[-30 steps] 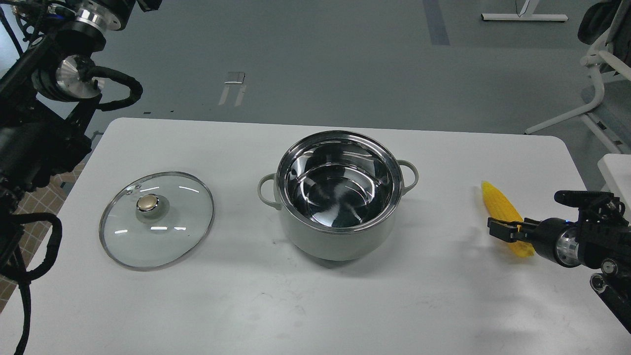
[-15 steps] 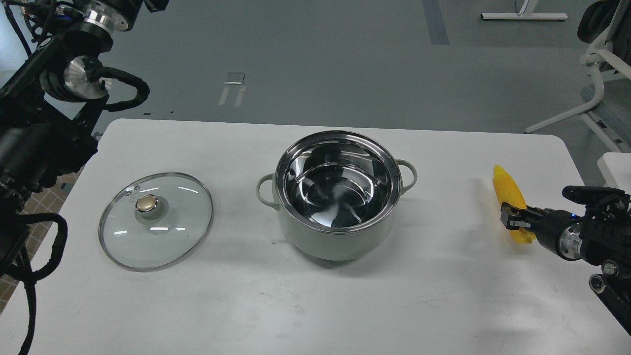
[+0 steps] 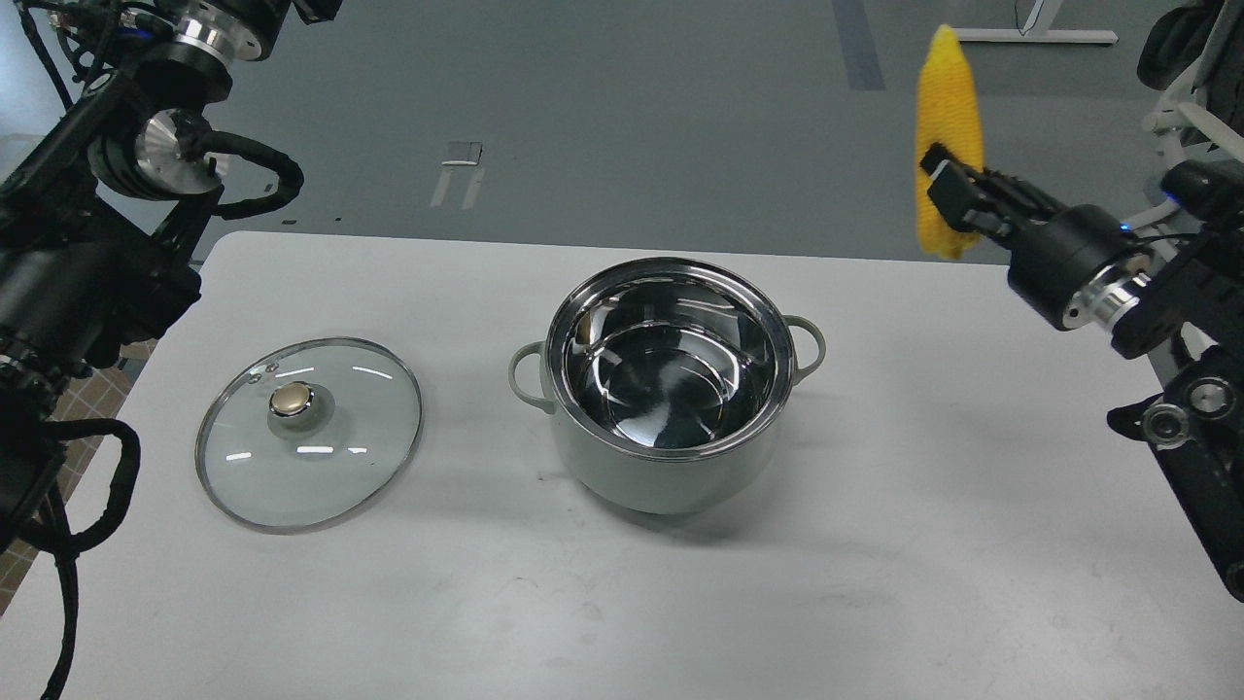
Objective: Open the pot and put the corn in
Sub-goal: 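Lift the corn cob with the right gripper and move it over the pot, then lower the corn cob into the pot and open the right gripper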
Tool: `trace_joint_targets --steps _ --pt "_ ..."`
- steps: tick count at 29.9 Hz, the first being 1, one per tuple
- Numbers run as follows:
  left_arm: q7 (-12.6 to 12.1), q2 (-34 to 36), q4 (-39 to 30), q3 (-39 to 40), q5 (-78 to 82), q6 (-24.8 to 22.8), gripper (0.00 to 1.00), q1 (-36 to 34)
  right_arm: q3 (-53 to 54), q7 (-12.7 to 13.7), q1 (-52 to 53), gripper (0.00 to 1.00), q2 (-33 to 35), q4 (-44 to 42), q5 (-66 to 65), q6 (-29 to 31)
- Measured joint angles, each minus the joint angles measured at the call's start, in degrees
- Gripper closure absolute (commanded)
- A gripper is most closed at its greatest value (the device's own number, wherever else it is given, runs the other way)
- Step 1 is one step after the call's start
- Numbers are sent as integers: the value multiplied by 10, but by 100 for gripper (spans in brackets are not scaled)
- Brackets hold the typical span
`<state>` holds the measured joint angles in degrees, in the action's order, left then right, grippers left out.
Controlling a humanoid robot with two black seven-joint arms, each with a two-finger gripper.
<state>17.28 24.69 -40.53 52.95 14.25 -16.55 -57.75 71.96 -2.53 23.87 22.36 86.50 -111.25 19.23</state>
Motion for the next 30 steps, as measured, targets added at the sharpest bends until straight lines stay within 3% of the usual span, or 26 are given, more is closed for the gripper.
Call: trace_joint_targets --steps 9,14,18,20,22,29,30 --pt "-3 2 0 -7 1 -4 2 -4 -208 2 58 100 -22 22 -4 32" --pt "-3 3 0 -7 1 -4 2 -6 -276 4 87 74 -31 12 -7 32" --pt "-3 2 0 -7 1 -1 2 -11 -283 4 82 47 -33 8 -7 32" --pt "-3 -1 0 -7 1 0 2 -13 -283 3 79 44 -33 8 -6 32" --pt "-3 -2 0 -6 1 1 2 -14 -283 2 78 35 -33 8 -6 32" --pt "-3 -14 0 -3 1 3 2 -22 -282 2 77 26 -32 10 -5 29" --pt "-3 -15 0 -3 1 3 2 -25 -281 2 77 19 -32 10 -5 29"
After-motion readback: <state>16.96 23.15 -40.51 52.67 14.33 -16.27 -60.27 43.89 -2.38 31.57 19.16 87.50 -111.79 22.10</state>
